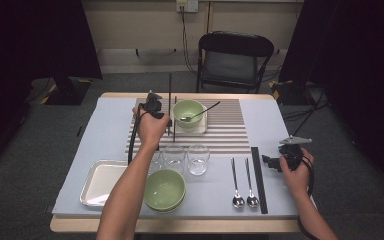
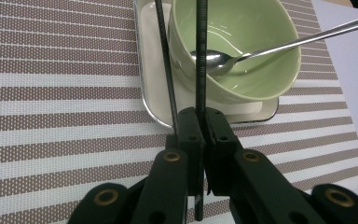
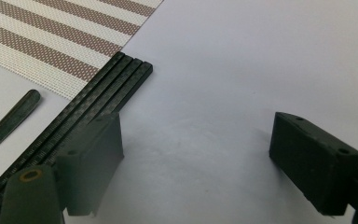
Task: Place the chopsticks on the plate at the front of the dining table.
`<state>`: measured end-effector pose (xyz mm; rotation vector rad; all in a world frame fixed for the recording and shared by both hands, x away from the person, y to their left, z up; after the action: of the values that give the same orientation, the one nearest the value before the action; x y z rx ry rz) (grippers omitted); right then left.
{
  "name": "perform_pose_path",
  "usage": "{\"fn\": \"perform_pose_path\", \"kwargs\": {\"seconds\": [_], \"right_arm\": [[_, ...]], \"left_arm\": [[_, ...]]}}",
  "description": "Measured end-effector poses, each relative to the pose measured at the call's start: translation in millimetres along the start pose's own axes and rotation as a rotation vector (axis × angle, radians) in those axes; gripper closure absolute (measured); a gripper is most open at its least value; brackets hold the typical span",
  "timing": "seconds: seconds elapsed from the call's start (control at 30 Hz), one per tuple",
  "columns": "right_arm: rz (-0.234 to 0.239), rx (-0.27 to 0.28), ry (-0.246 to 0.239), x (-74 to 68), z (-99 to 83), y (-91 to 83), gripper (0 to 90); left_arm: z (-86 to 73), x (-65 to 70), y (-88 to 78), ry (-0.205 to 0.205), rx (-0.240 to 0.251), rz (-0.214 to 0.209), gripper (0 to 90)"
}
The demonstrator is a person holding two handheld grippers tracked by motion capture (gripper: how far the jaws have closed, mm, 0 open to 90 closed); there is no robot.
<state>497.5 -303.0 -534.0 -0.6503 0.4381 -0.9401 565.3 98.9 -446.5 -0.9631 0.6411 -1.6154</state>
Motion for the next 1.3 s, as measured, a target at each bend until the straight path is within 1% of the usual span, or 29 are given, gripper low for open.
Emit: {"fn": "perform_pose_path", "kwargs": {"seconds": [0.1,0.13,0.17,0.27,0.37,0.7,0.73,1.0,1.03,1.27,1.3], "right_arm": [[0.0,0.0,0.0,0.1,0.0,0.0,16.2],[0.0,0.0,0.0,0.0,0.0,0.0,16.2],[0.0,0.0,0.001,0.1,0.0,0.0,16.2],[0.0,0.0,0.0,0.1,0.1,0.0,16.2],[0.0,0.0,0.0,0.1,0.0,0.0,16.2],[0.0,0.0,0.0,0.0,0.0,0.0,16.2],[0.0,0.0,0.0,0.1,0.0,0.0,16.2],[0.0,0.0,0.0,0.1,0.0,0.0,16.2],[0.001,0.0,0.0,0.1,0.0,0.0,16.2],[0.0,0.0,0.0,0.1,0.0,0.0,16.2],[0.0,0.0,0.0,0.1,0.0,0.0,16.2]], "left_arm": [[0.3,-0.5,1.7,-0.007,-0.002,0.003,87.0],[0.2,-1.0,2.1,-0.011,-0.004,0.01,87.1],[0.5,-0.9,3.0,-0.005,-0.004,0.002,87.1],[0.6,-1.6,5.3,-0.015,-0.007,0.006,87.0],[0.6,-2.9,6.9,-0.008,-0.008,0.009,87.1],[1.7,-6.3,7.9,-0.022,-0.004,0.014,87.1],[1.5,-7.3,7.8,-0.027,-0.006,0.023,87.0],[0.0,-9.2,8.9,-0.023,-0.005,0.021,87.0],[-0.4,-8.7,9.7,-0.029,-0.006,0.021,87.0],[-1.1,-9.5,13.2,-0.026,-0.009,0.029,87.0],[-1.5,-9.0,14.0,-0.031,-0.011,0.029,87.0]]}}
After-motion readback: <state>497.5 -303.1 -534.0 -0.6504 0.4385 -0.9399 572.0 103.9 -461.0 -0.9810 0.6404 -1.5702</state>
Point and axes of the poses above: each handheld gripper's, and its own axes: y roughly forward along the jaws, z roughly out of its top, x roughly to its right, the point moved 8 cm from there along y, roughly forward along the jaws, and after that the axes turned 7 degrees about z, right-handed, at the moved point
